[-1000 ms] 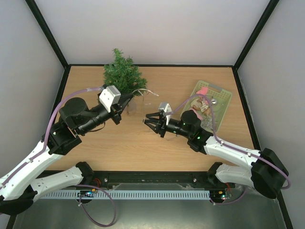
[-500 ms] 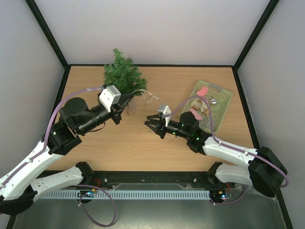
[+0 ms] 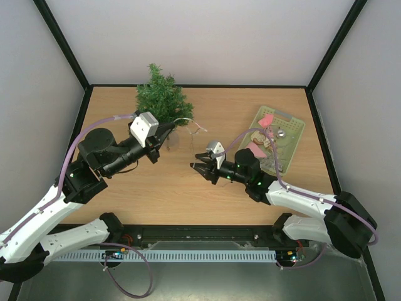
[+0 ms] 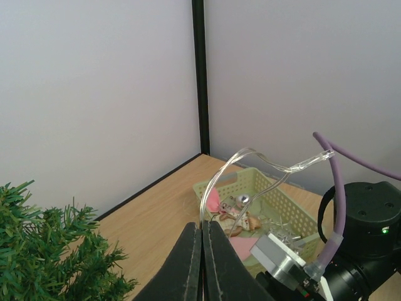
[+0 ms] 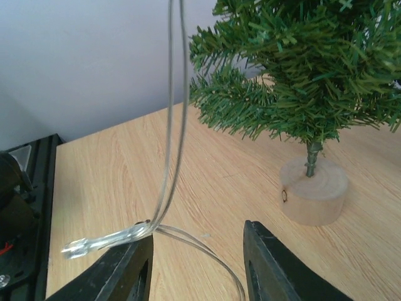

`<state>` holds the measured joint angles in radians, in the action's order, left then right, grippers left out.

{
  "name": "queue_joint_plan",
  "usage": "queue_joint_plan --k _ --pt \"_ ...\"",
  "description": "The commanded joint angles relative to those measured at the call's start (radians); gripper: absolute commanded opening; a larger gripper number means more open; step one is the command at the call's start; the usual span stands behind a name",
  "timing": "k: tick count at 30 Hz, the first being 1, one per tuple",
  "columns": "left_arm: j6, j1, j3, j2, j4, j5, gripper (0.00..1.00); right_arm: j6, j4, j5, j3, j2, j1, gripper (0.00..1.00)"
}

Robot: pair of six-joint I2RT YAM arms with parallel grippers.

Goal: Decorate the small christmas tree
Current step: Wrap the decoration item around the Christmas tree.

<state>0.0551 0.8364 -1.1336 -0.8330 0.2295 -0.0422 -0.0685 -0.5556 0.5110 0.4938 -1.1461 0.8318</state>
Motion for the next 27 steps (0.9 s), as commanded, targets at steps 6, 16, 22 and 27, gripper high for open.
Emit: queue_joint_plan --k 6,16,22,27 --pt "0.014 -0.005 -0.043 0.006 0.004 0.032 0.02 0.028 -0.039 -0.094 -0.013 -0.012 0.003 0.08" --pt "0.057 -0.007 -0.123 0.001 0.153 0.291 0.02 -0.011 0.191 -0.391 0.106 0.277 0.003 0.02" --pt "0.092 -0.009 -0.224 -0.035 0.166 0.414 0.03 0.007 0.233 -0.460 0.285 0.275 0.003 0.02" --pt "0.106 -0.045 -0.287 -0.085 0.136 0.484 0.02 0.067 0.259 -0.514 0.467 0.197 0.002 0.02"
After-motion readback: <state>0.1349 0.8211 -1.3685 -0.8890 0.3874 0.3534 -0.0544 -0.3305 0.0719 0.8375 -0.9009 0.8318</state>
